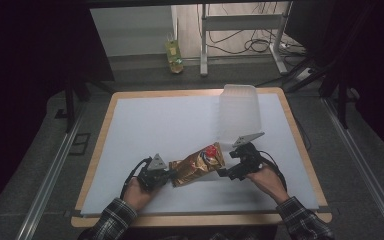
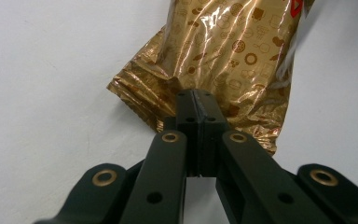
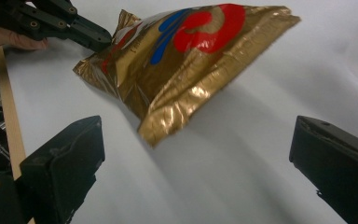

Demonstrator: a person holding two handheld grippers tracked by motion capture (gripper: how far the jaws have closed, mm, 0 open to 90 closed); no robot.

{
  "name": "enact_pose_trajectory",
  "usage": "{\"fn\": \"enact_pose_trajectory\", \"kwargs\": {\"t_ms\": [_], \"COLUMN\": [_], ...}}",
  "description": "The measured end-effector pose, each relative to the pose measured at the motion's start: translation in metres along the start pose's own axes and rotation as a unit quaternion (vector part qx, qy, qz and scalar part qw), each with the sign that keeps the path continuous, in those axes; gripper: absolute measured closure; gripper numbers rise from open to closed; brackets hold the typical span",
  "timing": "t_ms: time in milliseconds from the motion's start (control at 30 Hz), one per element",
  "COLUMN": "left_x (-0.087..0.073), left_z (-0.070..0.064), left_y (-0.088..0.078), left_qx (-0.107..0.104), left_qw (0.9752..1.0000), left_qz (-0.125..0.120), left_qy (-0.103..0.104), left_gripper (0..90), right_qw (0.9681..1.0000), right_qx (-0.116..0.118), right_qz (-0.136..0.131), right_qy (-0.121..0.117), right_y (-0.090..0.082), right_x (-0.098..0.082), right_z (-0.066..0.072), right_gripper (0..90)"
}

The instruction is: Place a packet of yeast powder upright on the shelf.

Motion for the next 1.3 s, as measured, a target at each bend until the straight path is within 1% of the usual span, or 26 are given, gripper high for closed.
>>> {"fn": "enact_pose_trajectory", "kwargs": {"t_ms": [33,67,133,200,233,267,367,400,467,500,533,600,667,767,800,867,900,933,1000,1033,1133,1167,1200,1233,1300], "left_x": [0.0,0.0,0.0,0.0,0.0,0.0,0.0,0.0,0.0,0.0,0.0,0.0,0.0,0.0,0.0,0.0,0.0,0.0,0.0,0.0,0.0,-0.001,-0.001,-0.001,-0.001], "left_z": [0.0,0.0,0.0,0.0,0.0,0.0,0.001,0.001,0.001,0.001,0.001,0.001,0.001,0.001,0.001,0.001,0.001,0.0,0.0,0.0,0.001,0.002,0.002,0.002,0.003], "left_y": [0.0,0.0,0.0,0.0,0.0,0.0,0.0,0.0,0.0,0.0,0.0,0.0,0.0,0.0,0.0,0.0,0.0,0.0,0.0,0.0,-0.002,-0.003,-0.003,-0.005,-0.007], "left_qx": [-0.001,-0.001,-0.001,-0.002,-0.002,-0.002,-0.003,-0.003,-0.005,-0.006,-0.006,-0.007,-0.007,-0.007,-0.007,-0.006,-0.006,-0.003,-0.002,0.0,0.002,0.001,0.001,0.003,0.004], "left_qw": [1.0,1.0,1.0,1.0,1.0,1.0,1.0,1.0,1.0,1.0,1.0,1.0,1.0,1.0,1.0,1.0,1.0,1.0,1.0,1.0,1.0,1.0,1.0,1.0,1.0], "left_qz": [0.0,0.0,0.0,0.0,-0.001,-0.001,0.0,-0.001,0.0,0.0,0.0,0.0,0.0,0.0,-0.001,-0.001,-0.001,-0.001,-0.002,-0.002,-0.003,-0.005,-0.005,-0.007,-0.008], "left_qy": [-0.001,-0.001,-0.001,-0.002,-0.002,-0.002,-0.003,-0.003,-0.005,-0.005,-0.006,-0.006,-0.006,-0.006,-0.006,-0.006,-0.006,-0.004,-0.003,-0.002,-0.004,-0.004,-0.004,-0.002,-0.004], "left_gripper": [90.0,90.0,90.0,90.0,90.0,90.0,90.0,90.0,90.0,90.0,90.0,90.0,89.9,89.9,89.9,89.9,89.9,89.8,89.6,89.6,86.1,82.5,80.8,79.6,77.9], "right_qw": [1.0,1.0,0.9997,0.9996,0.9993,0.9993,0.9979,0.997,0.9936,0.9925,0.9924,0.993,0.9933,0.9938,0.9937,0.9923,0.9923,0.9917,0.9917,0.9917,0.9905,0.9904,0.9904,0.9903,0.9903], "right_qx": [0.005,0.005,0.006,0.005,0.016,0.016,0.044,0.054,0.08,0.085,0.084,0.073,0.064,0.064,0.071,0.086,0.086,0.093,0.093,0.095,0.101,0.106,0.106,0.11,0.112], "right_qz": [0.007,0.007,0.022,0.029,0.034,0.034,0.04,0.04,0.043,0.044,0.046,0.053,0.056,0.057,0.058,0.061,0.061,0.065,0.069,0.07,0.072,0.068,0.068,0.064,0.061], "right_qy": [0.0,0.0,-0.002,-0.005,0.004,0.004,0.024,0.037,0.068,0.075,0.077,0.077,0.078,0.072,0.065,0.065,0.065,0.061,0.057,0.051,0.058,0.058,0.058,0.055,0.055], "right_y": [0.005,0.005,0.011,0.016,0.021,0.021,0.029,0.031,0.034,0.035,0.036,0.038,0.039,0.04,0.039,0.04,0.04,0.04,0.04,0.039,0.038,0.037,0.037,0.035,0.034], "right_x": [0.004,0.004,0.007,0.011,0.016,0.016,0.023,0.025,0.03,0.032,0.034,0.038,0.042,0.048,0.051,0.053,0.053,0.054,0.055,0.055,0.056,0.058,0.058,0.06,0.061], "right_z": [0.001,0.001,0.003,0.004,0.006,0.006,0.008,0.01,0.012,0.013,0.014,0.014,0.015,0.017,0.018,0.021,0.021,0.022,0.022,0.022,0.022,0.022,0.022,0.023,0.025], "right_gripper": [3.5,3.5,3.5,3.5,3.5,3.5,3.5,3.5,4.8,7.5,10.5,17.1,25.5,35.6,43.1,50.7,50.7,53.8,55.0,56.2,60.9,63.9,63.9,66.7,67.6]}}
Point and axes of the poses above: each handheld gripper's, and its own axes: y roughly forward along the jaws, x roughly out of its top, z roughly to its left, the point moved 7 cm from there along y, roughly forward along the jaws, and after that the axes turned 5 degrees about z, right-handed, at the moved point
